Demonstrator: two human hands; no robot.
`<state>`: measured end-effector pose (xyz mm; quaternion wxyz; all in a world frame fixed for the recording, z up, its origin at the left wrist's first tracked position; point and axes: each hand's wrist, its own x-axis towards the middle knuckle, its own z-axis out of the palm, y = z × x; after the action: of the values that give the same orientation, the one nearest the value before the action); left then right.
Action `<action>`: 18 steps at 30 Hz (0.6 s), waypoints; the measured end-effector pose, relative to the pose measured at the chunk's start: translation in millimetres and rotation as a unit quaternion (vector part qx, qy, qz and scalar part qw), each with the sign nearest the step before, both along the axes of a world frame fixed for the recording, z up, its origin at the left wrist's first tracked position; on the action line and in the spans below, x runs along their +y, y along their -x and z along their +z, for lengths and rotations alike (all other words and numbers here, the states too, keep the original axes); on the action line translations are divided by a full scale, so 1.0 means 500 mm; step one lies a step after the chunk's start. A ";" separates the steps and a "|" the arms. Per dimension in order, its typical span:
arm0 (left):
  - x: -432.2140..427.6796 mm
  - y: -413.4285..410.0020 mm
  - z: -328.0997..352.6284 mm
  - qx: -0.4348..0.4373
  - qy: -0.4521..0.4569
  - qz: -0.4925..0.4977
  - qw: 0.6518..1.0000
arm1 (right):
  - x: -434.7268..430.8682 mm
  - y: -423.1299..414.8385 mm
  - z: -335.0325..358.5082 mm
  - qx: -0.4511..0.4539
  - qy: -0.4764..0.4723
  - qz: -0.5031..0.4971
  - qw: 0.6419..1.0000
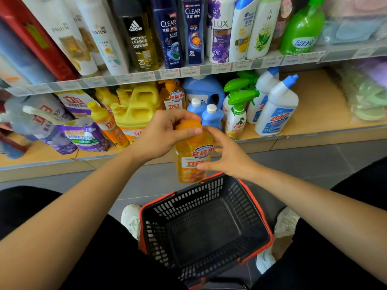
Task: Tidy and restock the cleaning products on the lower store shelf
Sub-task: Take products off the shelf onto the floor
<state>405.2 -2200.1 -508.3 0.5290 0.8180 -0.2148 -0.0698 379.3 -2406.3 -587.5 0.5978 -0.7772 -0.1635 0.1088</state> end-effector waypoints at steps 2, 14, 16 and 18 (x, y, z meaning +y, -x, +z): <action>0.004 0.007 0.010 -0.002 0.029 0.009 1.000 | 0.001 -0.013 0.013 -0.029 -0.020 -0.012 0.999; 0.058 0.000 0.048 -0.129 -0.105 -0.048 0.985 | -0.019 -0.052 0.059 0.092 -0.050 0.102 0.989; 0.057 0.003 0.043 -0.157 -0.094 -0.047 0.982 | -0.016 -0.047 0.054 0.100 -0.058 0.110 0.987; 0.053 0.011 0.037 -0.170 -0.082 -0.044 0.981 | -0.013 -0.041 0.051 0.105 -0.064 0.111 0.986</action>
<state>399.9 -2173.8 -490.0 0.4125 0.8482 -0.3310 0.0292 399.9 -2412.9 -562.2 0.6441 -0.6988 -0.1917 0.2452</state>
